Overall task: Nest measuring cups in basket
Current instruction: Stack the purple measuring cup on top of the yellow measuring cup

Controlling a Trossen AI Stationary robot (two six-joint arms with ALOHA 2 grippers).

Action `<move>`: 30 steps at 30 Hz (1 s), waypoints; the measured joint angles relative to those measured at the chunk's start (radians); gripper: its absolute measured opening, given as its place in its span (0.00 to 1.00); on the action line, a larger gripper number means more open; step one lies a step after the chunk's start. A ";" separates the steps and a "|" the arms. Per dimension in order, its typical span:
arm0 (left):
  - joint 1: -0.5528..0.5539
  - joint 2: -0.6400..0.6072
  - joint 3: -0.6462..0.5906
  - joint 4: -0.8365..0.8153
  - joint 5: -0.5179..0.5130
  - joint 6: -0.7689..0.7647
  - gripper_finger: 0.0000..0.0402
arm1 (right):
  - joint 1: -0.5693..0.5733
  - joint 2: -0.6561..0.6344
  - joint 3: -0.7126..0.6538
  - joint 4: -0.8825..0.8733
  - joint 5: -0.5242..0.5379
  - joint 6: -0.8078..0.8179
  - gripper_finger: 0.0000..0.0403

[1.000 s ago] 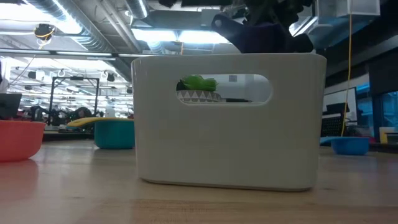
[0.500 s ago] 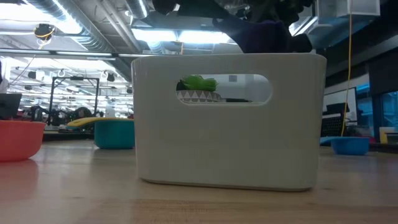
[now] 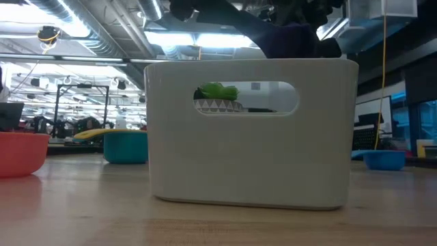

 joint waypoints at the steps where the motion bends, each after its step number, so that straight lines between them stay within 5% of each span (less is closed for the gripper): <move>1: -0.001 0.000 0.000 -0.002 0.006 0.000 0.03 | 0.000 0.000 0.000 0.001 0.000 -0.002 0.84; 30: 0.000 0.000 0.000 -0.040 0.057 -0.001 0.00 | -0.026 -0.081 0.000 -0.021 0.089 -0.169 0.92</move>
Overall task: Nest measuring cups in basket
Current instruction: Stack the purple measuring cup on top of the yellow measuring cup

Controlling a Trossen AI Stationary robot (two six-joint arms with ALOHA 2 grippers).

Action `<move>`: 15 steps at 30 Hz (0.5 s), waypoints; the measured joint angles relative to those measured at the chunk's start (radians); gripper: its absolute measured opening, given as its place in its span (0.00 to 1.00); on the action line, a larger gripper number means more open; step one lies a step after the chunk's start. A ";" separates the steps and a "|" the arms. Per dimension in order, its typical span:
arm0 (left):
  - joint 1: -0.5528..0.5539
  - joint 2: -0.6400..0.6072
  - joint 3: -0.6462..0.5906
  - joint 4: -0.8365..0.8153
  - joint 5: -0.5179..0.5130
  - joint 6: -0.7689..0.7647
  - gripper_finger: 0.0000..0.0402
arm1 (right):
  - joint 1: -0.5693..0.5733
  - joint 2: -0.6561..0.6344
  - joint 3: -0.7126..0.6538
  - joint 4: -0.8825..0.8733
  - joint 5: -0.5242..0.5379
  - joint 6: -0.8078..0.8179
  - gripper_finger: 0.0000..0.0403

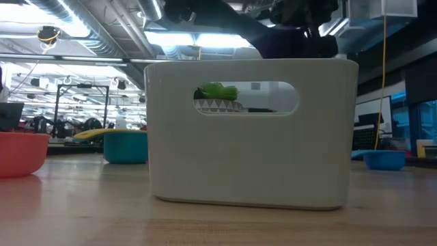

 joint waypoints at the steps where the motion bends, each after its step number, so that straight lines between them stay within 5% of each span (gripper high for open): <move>1: -0.002 0.000 0.000 0.000 0.000 0.000 0.00 | -0.006 -0.014 0.000 -0.004 0.008 -0.014 0.92; 8: -0.020 0.000 0.000 0.001 0.004 -0.006 0.00 | -0.067 -0.118 0.000 -0.120 0.038 -0.121 0.92; 15: -0.074 -0.022 0.000 0.012 -0.048 -0.164 0.00 | -0.098 -0.204 0.000 -0.220 0.202 -0.286 0.92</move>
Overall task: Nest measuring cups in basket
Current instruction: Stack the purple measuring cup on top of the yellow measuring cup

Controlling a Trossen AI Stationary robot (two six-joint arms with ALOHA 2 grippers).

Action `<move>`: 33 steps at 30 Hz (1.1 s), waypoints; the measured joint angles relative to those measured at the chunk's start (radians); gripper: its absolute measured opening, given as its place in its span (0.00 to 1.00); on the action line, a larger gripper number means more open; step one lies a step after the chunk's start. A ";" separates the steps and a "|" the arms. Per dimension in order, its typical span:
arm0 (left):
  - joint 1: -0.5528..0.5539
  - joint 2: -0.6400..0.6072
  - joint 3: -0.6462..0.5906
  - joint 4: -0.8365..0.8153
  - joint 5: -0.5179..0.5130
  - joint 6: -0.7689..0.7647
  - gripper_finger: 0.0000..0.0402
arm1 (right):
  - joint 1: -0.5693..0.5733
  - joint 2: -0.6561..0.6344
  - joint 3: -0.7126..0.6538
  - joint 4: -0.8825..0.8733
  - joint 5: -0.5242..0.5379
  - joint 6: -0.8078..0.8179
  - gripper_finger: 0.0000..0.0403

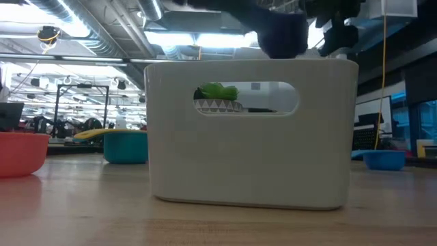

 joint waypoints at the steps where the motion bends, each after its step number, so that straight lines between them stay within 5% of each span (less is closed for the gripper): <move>1: -0.010 -0.011 0.000 -0.001 -0.018 -0.031 0.00 | 0.000 -0.009 0.000 0.002 0.014 -0.017 0.92; 8: -0.119 -0.133 0.000 -0.001 -0.236 -0.304 0.00 | 0.000 -0.043 0.000 0.010 0.061 -0.097 0.92; 22: -0.443 -0.232 -0.066 -0.046 -0.966 -0.757 0.00 | 0.006 -0.040 0.000 0.109 0.147 -0.281 0.92; 26: -0.494 -0.226 -0.165 -0.052 -1.076 -0.991 0.00 | 0.006 -0.040 0.000 0.117 0.147 -0.323 0.92; 33: -0.485 -0.226 -0.350 -0.048 -1.078 -1.369 0.00 | 0.006 -0.040 0.000 0.118 0.146 -0.335 0.92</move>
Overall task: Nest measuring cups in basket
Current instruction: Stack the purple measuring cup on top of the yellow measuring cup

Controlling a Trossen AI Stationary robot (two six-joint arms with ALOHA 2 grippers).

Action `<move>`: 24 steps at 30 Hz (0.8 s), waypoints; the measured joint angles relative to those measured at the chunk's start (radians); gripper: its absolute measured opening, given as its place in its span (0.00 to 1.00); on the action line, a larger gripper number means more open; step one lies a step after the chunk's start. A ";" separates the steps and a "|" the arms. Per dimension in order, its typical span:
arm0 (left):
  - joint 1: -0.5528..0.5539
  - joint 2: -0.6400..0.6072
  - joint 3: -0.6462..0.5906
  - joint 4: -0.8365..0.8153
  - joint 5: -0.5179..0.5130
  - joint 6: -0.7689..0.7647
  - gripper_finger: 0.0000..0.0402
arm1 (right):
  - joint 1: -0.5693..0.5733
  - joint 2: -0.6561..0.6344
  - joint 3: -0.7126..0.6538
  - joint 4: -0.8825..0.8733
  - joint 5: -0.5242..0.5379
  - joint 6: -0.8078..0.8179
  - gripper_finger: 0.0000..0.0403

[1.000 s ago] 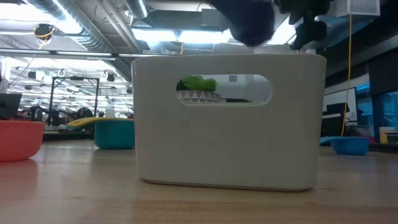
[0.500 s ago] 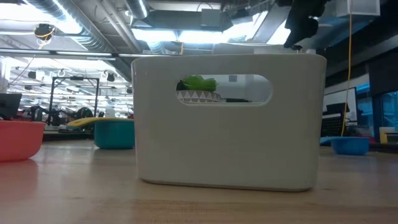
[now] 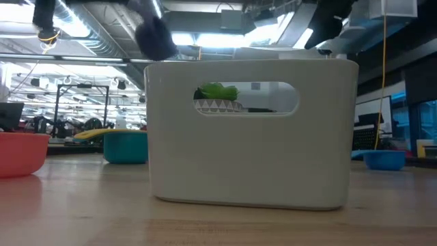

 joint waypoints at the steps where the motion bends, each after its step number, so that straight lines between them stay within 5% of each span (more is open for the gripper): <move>1: 0.003 0.000 -0.025 -0.001 0.001 -0.041 0.00 | 0.000 0.000 0.000 0.000 0.000 0.000 0.92; 11: -0.007 0.000 -0.202 0.000 0.003 -0.377 0.00 | 0.000 0.000 0.000 0.000 -0.002 0.005 0.92; 24: -0.007 0.000 -0.290 0.000 0.034 -0.538 0.00 | 0.000 0.000 0.000 0.000 -0.002 0.008 0.92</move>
